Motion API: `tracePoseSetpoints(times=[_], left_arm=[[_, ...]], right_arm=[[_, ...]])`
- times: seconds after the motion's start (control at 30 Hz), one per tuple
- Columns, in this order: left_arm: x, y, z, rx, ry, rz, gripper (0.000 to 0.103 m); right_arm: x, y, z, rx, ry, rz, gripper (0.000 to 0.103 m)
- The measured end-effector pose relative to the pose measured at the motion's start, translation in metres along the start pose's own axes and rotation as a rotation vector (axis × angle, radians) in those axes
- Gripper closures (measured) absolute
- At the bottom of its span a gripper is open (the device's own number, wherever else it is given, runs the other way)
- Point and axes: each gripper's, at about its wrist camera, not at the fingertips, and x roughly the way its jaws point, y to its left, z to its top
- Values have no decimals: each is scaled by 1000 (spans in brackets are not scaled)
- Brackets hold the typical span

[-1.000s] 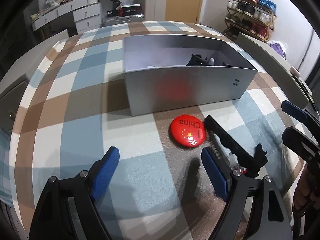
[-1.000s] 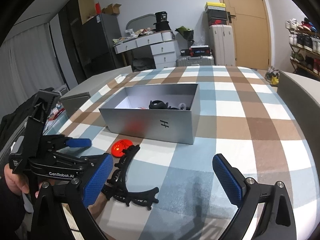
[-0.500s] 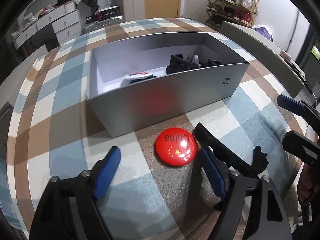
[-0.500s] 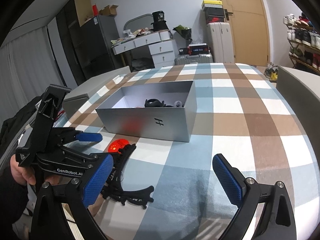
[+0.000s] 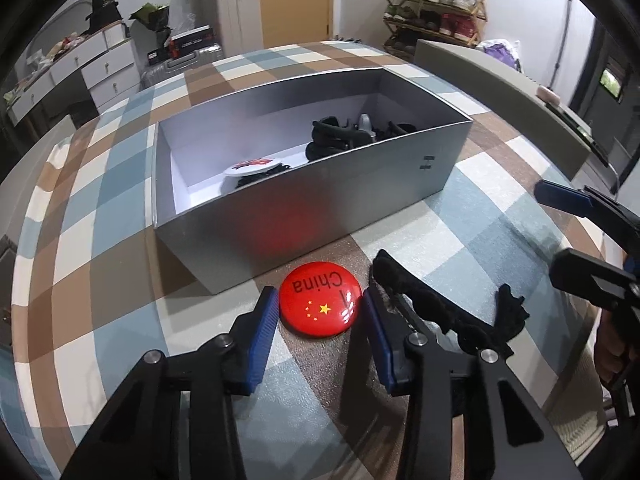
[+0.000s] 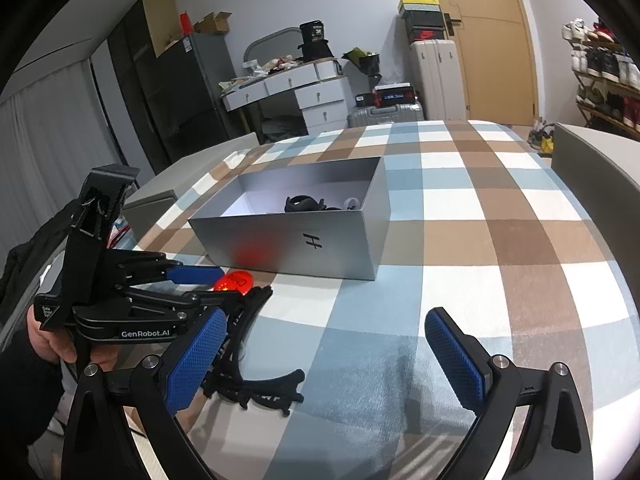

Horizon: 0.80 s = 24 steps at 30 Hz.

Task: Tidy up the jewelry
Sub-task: 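Move the left gripper to the red 'China' badge and close on it, then hold the red badge in the left gripper while the right gripper grasps the second red-and-clear ring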

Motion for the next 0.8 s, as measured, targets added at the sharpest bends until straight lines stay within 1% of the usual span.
tracePoseSetpoints(times=[0.07, 0.3, 0.6, 0.67, 0.73, 0.8], left_arm=[[-2, 5, -2, -34, -11, -19, 66], [-19, 11, -5, -83, -64, 8, 66], [-36, 22, -24, -174, -97, 7, 66], [-39, 26, -29, -193, -101, 8, 66], [-42, 28, -34, -208, -106, 10, 66], [-44, 31, -38, -222, -108, 9, 66]], right_arm=[[0, 0, 0, 0, -1, 1, 2], [-5, 3, 2, -14, -15, 21, 2], [-7, 32, -5, -103, 14, 132, 3], [-7, 39, -8, -125, 18, 149, 5], [-6, 48, -10, -145, 23, 180, 12], [-4, 57, -11, -159, 31, 217, 15]])
